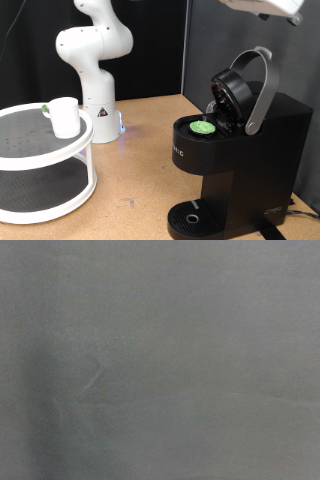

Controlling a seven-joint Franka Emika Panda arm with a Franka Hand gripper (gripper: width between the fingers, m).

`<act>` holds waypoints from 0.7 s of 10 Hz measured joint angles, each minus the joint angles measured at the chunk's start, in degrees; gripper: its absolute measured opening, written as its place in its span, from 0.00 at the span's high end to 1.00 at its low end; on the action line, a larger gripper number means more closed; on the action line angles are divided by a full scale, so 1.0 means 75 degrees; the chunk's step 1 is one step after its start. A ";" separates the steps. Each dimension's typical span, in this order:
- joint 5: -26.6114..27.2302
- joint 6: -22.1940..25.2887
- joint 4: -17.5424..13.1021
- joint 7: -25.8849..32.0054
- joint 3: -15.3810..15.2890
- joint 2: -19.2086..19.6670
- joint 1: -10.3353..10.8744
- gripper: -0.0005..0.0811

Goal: Make a cup of coffee with the keurig machine

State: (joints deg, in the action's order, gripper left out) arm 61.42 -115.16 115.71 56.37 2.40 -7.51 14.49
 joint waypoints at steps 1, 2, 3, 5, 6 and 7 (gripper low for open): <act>-0.0008 0.0000 -0.0026 0.0000 -0.0069 0.0087 0.0006 0.01; -0.0026 -0.0001 -0.0037 0.0000 -0.0127 0.0145 0.0006 0.05; -0.0074 -0.0007 -0.0038 0.0000 -0.0175 0.0195 0.0007 0.23; -0.0286 -0.0032 -0.0035 -0.0005 -0.0248 0.0246 0.0007 0.40; -0.0414 -0.0050 -0.0030 -0.0018 -0.0260 0.0253 0.0007 0.62; -0.0531 -0.0066 -0.0025 -0.0062 -0.0262 0.0256 0.0006 0.62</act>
State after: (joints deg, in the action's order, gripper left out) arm 57.44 -115.65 115.52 55.91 0.44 -5.59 14.54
